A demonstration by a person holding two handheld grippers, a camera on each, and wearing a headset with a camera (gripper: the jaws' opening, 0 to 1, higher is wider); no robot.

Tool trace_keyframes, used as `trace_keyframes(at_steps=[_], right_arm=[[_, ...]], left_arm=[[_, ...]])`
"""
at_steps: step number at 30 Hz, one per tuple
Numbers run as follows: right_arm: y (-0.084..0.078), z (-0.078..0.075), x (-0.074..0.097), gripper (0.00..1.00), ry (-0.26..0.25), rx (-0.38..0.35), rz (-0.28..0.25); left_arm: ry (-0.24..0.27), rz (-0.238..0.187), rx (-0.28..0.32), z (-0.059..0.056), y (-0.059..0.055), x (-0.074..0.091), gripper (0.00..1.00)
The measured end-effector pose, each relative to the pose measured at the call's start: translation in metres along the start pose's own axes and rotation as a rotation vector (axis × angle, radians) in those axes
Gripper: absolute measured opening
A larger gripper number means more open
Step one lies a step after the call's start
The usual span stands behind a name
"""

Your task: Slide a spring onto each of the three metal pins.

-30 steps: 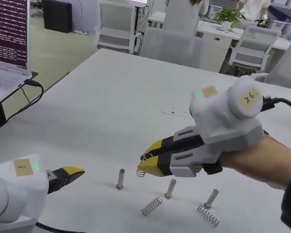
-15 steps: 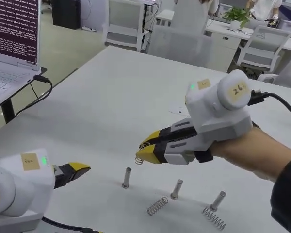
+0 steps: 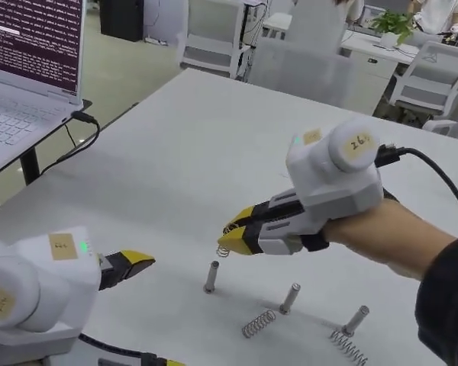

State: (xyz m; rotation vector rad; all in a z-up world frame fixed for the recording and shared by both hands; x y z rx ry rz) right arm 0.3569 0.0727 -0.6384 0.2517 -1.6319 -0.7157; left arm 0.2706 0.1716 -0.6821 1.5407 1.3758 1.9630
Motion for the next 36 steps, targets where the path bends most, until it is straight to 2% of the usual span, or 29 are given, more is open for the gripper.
trace_keyframes(at_steps=[13, 36], right_arm=[[-0.01, -0.01, -0.021, 0.08, 0.02, -0.056, 0.011], [-0.014, -0.012, -0.034, 0.08, 0.042, -0.072, 0.022]], left_arm=[[-0.005, 0.004, 0.011, -0.001, -0.002, -0.001, 0.88], [-0.014, 0.007, 0.028, 0.0, -0.004, -0.001, 0.86]])
Point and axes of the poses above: the centre of the closed fingertips' face, and the gripper's own axes: x roughly backward along the fingers, z roughly to its left, y roughly out of its top, the point moved 5 cm from there along x, roughly backward along the fingers, and after that the axes turned 13 degrees about z, right-handed, at the moved point
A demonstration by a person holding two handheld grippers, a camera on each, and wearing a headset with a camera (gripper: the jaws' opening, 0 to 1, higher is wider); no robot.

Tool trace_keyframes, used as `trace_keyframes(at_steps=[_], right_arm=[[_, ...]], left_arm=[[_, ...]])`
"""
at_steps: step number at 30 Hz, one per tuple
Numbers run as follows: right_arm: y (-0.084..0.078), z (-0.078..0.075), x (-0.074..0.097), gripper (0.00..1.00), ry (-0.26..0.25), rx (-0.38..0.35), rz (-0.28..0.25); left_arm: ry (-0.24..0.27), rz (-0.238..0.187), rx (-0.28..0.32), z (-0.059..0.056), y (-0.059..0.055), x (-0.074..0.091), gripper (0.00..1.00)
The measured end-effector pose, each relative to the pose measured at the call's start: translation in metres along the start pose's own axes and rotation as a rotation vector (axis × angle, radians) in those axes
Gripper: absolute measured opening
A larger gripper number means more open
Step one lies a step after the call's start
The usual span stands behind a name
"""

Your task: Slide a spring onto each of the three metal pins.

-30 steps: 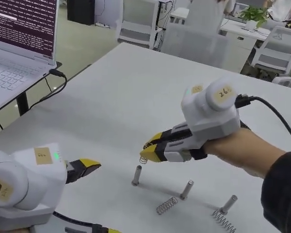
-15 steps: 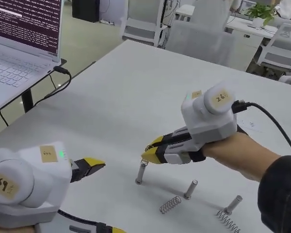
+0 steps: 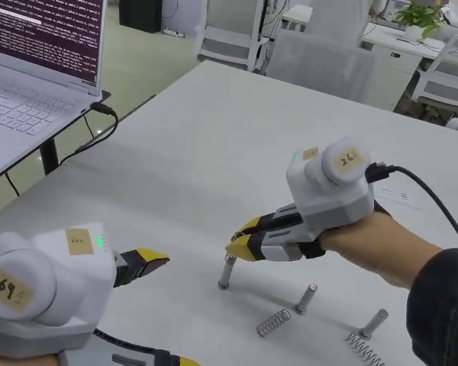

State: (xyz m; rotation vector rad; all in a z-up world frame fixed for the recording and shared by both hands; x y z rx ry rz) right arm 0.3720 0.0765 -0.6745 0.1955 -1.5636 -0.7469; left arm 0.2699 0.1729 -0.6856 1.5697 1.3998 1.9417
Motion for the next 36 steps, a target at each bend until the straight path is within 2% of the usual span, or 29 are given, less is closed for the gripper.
trace_keyframes(at_steps=[13, 36], right_arm=[[-0.004, -0.003, -0.002, 0.08, 0.004, -0.008, 0.002], [-0.017, -0.003, -0.023, 0.08, 0.01, -0.024, -0.007]], left_arm=[[-0.013, 0.008, 0.004, -0.001, -0.001, -0.002, 0.84], [-0.01, 0.016, 0.009, 0.001, -0.003, -0.003, 0.83]])
Point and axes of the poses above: the centre of the closed fingertips' face, and the gripper's own axes: x roughly backward along the fingers, z roughly to its left, y roughly out of its top, the point moved 5 cm from there along x, roughly backward along the fingers, and after that the axes turned 13 degrees about z, right-handed, at the moved point
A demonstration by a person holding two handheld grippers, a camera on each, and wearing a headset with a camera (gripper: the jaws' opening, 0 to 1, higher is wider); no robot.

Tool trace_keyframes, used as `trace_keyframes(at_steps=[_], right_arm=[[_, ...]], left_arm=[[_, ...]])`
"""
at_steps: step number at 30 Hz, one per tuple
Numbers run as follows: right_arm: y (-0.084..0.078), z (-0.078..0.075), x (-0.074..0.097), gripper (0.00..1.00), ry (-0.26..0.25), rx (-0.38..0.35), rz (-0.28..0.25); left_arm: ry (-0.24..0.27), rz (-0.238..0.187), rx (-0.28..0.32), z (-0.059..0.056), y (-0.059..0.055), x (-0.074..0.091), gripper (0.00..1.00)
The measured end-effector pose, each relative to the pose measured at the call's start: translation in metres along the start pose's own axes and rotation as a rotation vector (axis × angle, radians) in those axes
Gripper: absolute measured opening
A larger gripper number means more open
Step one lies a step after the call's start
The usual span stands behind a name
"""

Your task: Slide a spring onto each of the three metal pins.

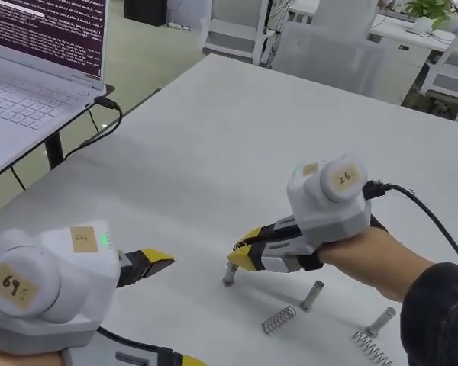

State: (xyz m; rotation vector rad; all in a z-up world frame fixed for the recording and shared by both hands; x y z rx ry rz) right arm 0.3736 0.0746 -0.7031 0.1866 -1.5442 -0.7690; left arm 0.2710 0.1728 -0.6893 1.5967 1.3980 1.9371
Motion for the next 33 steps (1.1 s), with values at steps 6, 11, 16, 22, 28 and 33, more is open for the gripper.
trace_keyframes(at_steps=[6, 11, 16, 22, 28, 33], right_arm=[[-0.002, 0.002, -0.007, 0.09, 0.003, 0.004, 0.009], [-0.002, 0.004, -0.01, 0.09, 0.006, 0.007, 0.014], [-0.004, 0.004, -0.012, 0.09, 0.007, 0.006, 0.018], [-0.006, 0.005, -0.014, 0.09, 0.004, 0.013, 0.028], [-0.007, 0.005, -0.015, 0.09, 0.008, 0.015, 0.037], [-0.008, 0.006, -0.015, 0.09, 0.007, 0.017, 0.042]], left_arm=[[-0.001, 0.0, 0.002, 0.0, 0.0, 0.0, 0.83], [-0.001, 0.002, 0.003, 0.001, -0.001, 0.0, 0.82], [-0.002, 0.002, 0.003, 0.001, -0.001, 0.0, 0.82], [-0.003, 0.0, 0.002, 0.001, -0.001, 0.0, 0.81], [-0.006, 0.0, 0.003, 0.0, -0.001, -0.001, 0.81], [-0.009, -0.001, 0.008, 0.0, -0.001, -0.001, 0.81]])
Point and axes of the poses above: the centre of the closed fingertips' face, and the gripper's own axes: x roughly backward along the fingers, z roughly to its left, y roughly out of its top, the point moved 5 cm from there along x, roughly backward along the fingers, and after that the axes turned 13 degrees about z, right-handed, at the moved point
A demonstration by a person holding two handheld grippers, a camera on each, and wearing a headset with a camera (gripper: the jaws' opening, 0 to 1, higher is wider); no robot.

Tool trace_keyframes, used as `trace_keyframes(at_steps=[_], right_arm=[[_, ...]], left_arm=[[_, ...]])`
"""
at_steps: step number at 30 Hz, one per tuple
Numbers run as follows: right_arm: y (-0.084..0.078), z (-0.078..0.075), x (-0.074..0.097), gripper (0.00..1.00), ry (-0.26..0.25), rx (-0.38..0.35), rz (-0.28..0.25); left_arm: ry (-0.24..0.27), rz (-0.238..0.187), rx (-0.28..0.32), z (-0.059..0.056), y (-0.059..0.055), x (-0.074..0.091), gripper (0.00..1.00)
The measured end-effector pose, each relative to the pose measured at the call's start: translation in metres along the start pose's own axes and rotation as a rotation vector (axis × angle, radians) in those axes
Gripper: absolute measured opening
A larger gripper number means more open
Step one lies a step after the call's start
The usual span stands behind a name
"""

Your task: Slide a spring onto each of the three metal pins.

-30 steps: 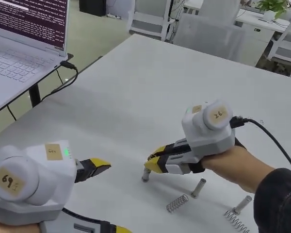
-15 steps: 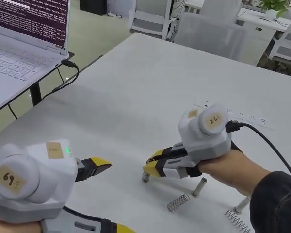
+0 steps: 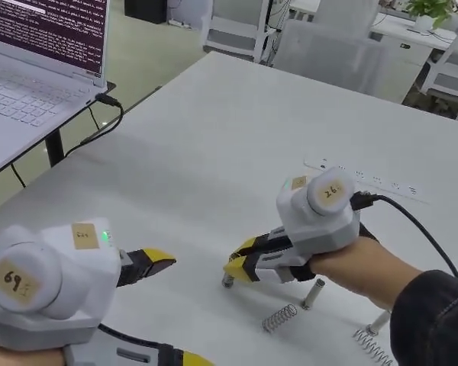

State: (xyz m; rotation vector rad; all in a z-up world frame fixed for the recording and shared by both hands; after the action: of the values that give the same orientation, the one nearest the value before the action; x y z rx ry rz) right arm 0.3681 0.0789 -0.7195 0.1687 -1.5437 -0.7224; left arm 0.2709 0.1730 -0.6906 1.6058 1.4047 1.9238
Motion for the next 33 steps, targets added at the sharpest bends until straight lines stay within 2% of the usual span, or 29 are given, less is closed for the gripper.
trace_keyframes(at_steps=[18, 33], right_arm=[[-0.001, 0.002, 0.004, 0.11, -0.002, 0.002, -0.001], [-0.002, 0.001, 0.019, 0.13, -0.028, -0.016, -0.033]], left_arm=[[-0.004, 0.002, -0.008, -0.002, 0.002, 0.001, 0.8], [-0.015, 0.008, -0.024, -0.005, 0.004, -0.003, 0.79]])
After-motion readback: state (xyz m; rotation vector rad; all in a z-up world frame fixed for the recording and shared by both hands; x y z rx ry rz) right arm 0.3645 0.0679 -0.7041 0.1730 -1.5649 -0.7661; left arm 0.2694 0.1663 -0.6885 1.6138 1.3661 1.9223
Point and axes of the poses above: the centre of the closed fingertips' face, and the gripper's own axes: x roughly backward along the fingers, z roughly to its left, y roughly out of its top, the point moved 5 cm from there along x, roughly backward along the fingers, and after that the axes turned 13 degrees about z, right-handed, at the moved point
